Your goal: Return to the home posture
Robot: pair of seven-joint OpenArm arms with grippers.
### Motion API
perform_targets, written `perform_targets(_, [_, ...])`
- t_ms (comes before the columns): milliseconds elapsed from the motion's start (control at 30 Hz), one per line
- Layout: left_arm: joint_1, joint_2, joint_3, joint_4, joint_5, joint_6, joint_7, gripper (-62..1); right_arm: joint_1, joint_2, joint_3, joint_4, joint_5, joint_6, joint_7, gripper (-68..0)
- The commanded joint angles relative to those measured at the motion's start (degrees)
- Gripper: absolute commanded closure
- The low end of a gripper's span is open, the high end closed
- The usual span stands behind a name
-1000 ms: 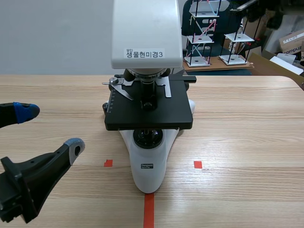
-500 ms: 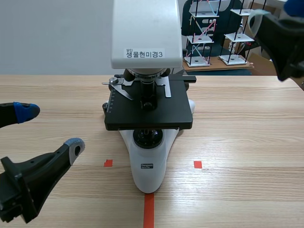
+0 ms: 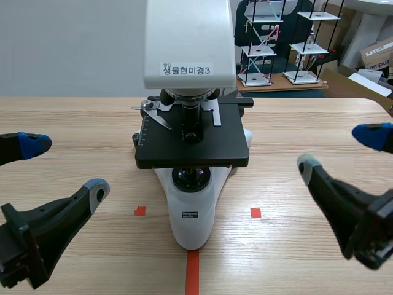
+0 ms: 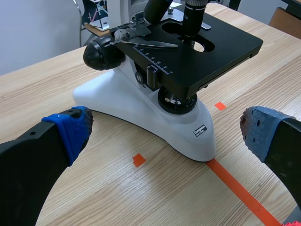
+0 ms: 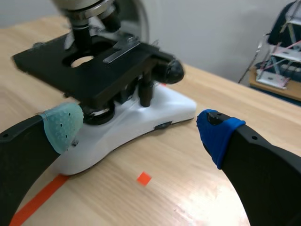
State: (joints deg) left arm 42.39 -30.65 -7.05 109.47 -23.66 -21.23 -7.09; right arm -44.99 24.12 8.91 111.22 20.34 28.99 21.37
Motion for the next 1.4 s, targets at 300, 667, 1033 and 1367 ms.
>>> perform_targets(300, [0.44, 0.0, -0.04, 0.63, -0.57, -0.09, -0.79, -62.3, 1.03, -1.09, -2.14, 0.48, -3.74, 1.51, 0.76, -53.4])
perform_targets(667, [0.44, 0.0, -0.04, 0.63, -0.57, -0.09, -0.79, -62.3, 1.03, -1.09, -2.23, 0.48, -3.67, 1.49, 0.63, -53.4])
perform_targets(1033, [0.44, 0.0, -0.04, 0.63, -0.57, -0.09, -0.79, -62.3, 1.03, -1.09, -2.23, 0.48, -3.67, 1.51, 0.63, -53.4])
perform_targets(1367, [0.44, 0.0, -0.04, 0.63, -0.57, -0.09, -0.79, -62.3, 1.03, -1.09, -2.23, 0.48, -3.67, 1.51, 0.63, -53.4])
